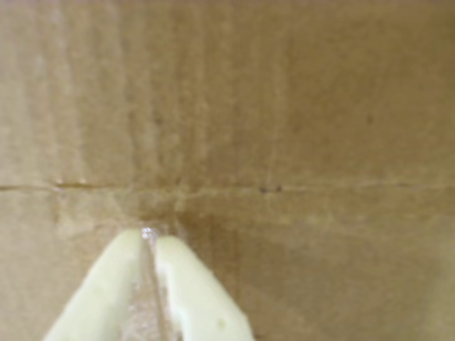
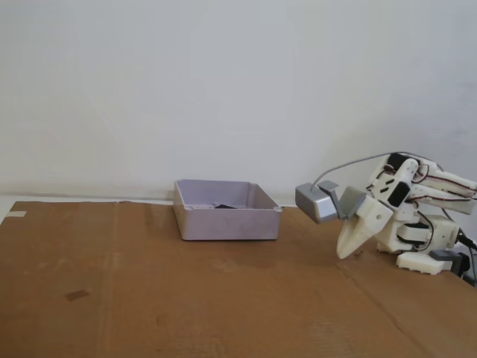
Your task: Grasp a block and put it in the box.
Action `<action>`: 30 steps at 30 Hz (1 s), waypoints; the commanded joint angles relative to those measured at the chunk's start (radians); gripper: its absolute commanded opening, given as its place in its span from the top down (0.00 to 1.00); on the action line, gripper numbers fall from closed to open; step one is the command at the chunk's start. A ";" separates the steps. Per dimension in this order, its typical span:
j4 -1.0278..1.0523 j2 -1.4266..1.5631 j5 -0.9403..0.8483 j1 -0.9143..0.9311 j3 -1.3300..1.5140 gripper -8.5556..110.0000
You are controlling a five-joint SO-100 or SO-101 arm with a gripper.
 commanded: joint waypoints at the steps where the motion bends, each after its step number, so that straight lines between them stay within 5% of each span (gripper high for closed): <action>1: 0.184 -0.006 -0.061 0.005 0.043 0.93; 30: 0.239 0.130 -0.195 0.008 0.037 0.93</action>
